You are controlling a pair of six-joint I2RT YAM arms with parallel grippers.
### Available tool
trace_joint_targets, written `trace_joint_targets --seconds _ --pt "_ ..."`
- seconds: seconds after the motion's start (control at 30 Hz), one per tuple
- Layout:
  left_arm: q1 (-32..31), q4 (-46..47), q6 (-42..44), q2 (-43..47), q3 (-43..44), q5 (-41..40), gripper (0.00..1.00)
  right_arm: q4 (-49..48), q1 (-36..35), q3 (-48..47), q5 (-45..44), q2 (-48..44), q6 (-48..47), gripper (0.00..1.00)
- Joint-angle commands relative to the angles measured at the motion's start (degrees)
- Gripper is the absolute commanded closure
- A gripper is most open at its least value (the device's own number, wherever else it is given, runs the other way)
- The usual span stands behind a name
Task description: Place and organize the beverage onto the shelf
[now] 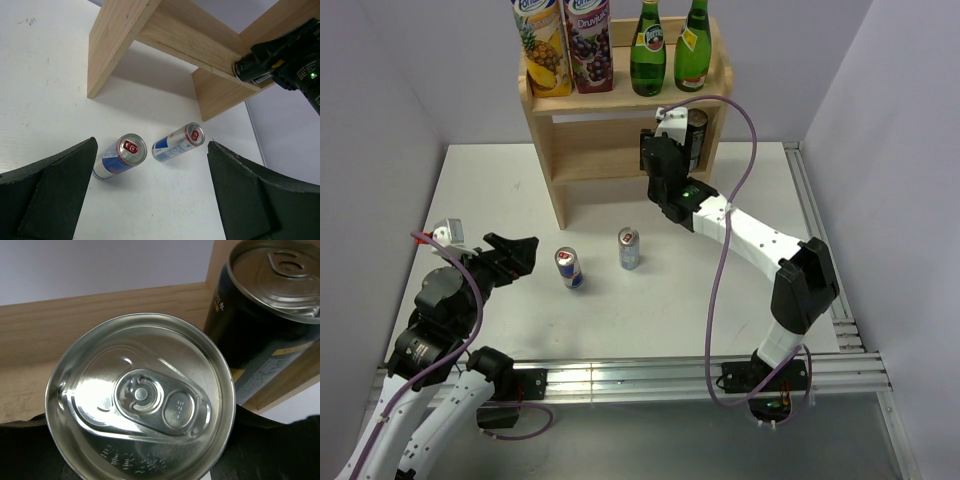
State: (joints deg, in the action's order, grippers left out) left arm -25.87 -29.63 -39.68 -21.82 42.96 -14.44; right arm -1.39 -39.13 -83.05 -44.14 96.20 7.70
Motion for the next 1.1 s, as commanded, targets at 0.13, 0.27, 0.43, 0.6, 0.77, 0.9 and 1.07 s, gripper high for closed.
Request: trace_joint_targets --seconds 0.13,0.27,0.43,0.6,0.77,0.9,1.07 --pt "-0.24 1.59 0.57 0.47 -0.24 0.02 0.01 -6.96 1.08 -6.86 -0.69 1.7 -0.23 1.0" --pt "-0.24 1.5 0.57 0.64 -0.16 -0.33 0.01 -6.35 1.17 -8.36 -1.12 3.02 -0.32 1.0" --pt "-0.5 1.5 0.48 0.73 -0.16 -0.24 0.01 -5.91 1.25 -8.19 -1.56 3.46 0.38 1.0" --pt "-0.5 1.59 0.48 0.64 -0.24 -0.15 0.01 -4.42 1.17 -8.27 -1.48 3.9 0.99 0.92" --pt "-0.5 1.59 0.57 0.64 -0.24 -0.24 0.01 -4.06 1.25 -7.83 -1.39 3.55 1.61 0.22" --pt "-0.5 1.59 0.57 0.73 -0.24 -0.24 0.01 -3.53 1.25 -8.1 -1.47 3.46 1.87 0.1" --pt "-0.5 1.59 0.57 0.73 -0.24 -0.15 0.01 -3.18 1.17 -8.1 -1.39 3.29 1.96 0.07"
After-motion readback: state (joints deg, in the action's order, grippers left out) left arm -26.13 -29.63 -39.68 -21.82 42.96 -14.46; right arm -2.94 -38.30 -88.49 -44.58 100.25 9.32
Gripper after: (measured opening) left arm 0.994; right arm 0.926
